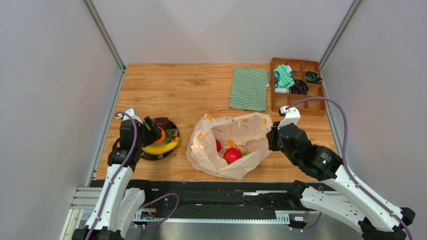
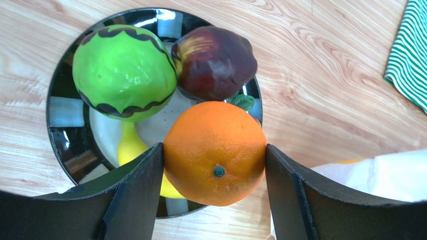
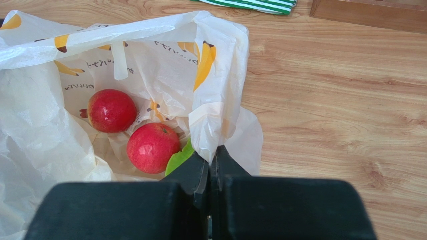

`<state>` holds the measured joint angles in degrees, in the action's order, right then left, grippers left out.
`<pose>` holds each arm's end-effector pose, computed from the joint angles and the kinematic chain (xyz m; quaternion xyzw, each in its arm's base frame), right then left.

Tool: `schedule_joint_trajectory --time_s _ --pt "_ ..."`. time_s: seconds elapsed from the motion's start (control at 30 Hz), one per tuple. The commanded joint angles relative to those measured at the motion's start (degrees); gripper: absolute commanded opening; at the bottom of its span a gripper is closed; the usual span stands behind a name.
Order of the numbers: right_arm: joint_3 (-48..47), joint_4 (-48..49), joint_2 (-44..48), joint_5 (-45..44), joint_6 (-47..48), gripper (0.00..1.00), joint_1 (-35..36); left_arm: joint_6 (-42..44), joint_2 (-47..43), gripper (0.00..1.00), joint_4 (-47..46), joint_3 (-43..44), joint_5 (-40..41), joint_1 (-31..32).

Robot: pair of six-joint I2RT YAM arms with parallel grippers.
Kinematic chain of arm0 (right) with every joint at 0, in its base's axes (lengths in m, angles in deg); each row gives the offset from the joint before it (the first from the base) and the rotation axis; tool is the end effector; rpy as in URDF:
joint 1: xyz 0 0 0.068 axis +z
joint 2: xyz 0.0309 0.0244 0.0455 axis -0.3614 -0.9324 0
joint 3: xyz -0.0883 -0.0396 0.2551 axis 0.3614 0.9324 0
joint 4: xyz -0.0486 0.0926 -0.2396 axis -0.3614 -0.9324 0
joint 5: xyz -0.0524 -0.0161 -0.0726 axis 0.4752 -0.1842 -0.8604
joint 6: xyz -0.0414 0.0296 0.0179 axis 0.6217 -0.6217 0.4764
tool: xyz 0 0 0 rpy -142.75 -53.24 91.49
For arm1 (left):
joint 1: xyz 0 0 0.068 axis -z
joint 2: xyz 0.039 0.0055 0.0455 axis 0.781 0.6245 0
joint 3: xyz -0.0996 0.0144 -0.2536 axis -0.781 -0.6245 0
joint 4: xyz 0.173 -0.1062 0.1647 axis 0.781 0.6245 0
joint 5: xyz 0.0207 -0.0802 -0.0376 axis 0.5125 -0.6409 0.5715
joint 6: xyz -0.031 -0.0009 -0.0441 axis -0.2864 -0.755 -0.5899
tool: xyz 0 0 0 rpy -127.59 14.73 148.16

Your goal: Place the fruits into the plastic bag

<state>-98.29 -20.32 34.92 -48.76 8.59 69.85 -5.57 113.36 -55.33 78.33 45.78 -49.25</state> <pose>0.0995 0.0877 0.3277 -0.0513 0.8717 0.1002 0.4769 0.1572 -0.0048 0.2441 -0.2375 0.8539 -0.1239 0.4462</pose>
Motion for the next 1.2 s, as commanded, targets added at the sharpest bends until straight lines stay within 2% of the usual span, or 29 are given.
schedule_joint_trajectory --time_s 0.0,0.2,0.3,0.4,0.5,0.53,0.6,0.63,0.67,0.7,0.73,0.77,0.8,0.83,0.93,1.07,1.17 --pt "0.2 1.0 0.2 -0.4 -0.3 0.00 -0.1 0.8 -2.3 0.58 -0.2 2.4 -3.8 -0.4" --pt "-0.1 1.1 0.2 -0.4 0.0 0.00 -0.1 3.4 -7.2 0.56 -3.1 3.5 -11.6 -0.4" --pt "-0.3 1.5 0.1 -0.3 0.3 0.00 -0.1 4.5 -8.4 0.55 -2.1 7.6 -15.0 -0.2" --pt "-0.2 2.3 -0.4 0.0 0.5 0.00 -0.1 4.3 -8.8 0.53 -2.0 12.5 -14.9 3.4" --pt "-0.1 2.6 -0.6 0.6 0.6 0.00 -0.1 4.3 -7.9 0.53 -2.5 17.5 -10.1 11.8" --pt "-0.2 2.4 -0.5 0.7 0.7 0.00 -0.1 4.7 -6.5 0.53 -3.3 19.8 -8.5 17.5" --pt "-0.3 2.2 -0.2 0.5 0.9 0.00 -0.1 5.4 -4.3 0.52 -4.1 22.3 -3.5 23.9" --pt "-0.3 2.1 -0.2 0.4 1.2 0.00 -0.1 6.1 -1.3 0.51 -5.2 24.7 -2.1 30.1" --pt "-0.3 2.0 0.0 0.3 1.2 0.00 -0.1 6.6 0.5 0.51 -5.8 25.9 -1.8 33.4" --pt "-0.4 1.7 -0.1 0.1 1.2 0.00 -0.1 7.3 2.3 0.51 -7.2 27.2 1.8 36.6" --pt "-0.7 1.6 -0.1 0.1 1.3 0.00 -0.1 9.2 6.5 0.51 -8.1 30.1 3.3 43.4" --pt "-0.7 1.6 -0.3 0.0 1.3 0.00 -0.1 10.5 8.6 0.51 -8.8 31.7 6.9 46.9" --pt "-0.8 1.3 -0.5 -0.1 1.3 0.00 -0.1 12.0 11.1 0.51 -9.9 35.1 8.3 53.2" --pt "-0.9 1.1 -0.6 -0.1 1.4 0.00 -0.1 14.6 15.8 0.51 -10.1 37.0 9.2 55.9" --pt "-1.3 0.5 -0.5 -0.4 1.4 0.00 -0.1 15.9 25.2 0.51 -10.7 42.9 7.9 61.1" --pt "-1.2 0.0 0.3 -0.6 1.3 0.00 -0.1 12.9 32.8 0.51 -13.4 43.9 1.5 61.8" --pt "-0.7 -0.5 1.1 -0.8 1.2 0.00 -0.1 11.2 37.0 0.51 -14.7 43.4 -0.4 61.7"
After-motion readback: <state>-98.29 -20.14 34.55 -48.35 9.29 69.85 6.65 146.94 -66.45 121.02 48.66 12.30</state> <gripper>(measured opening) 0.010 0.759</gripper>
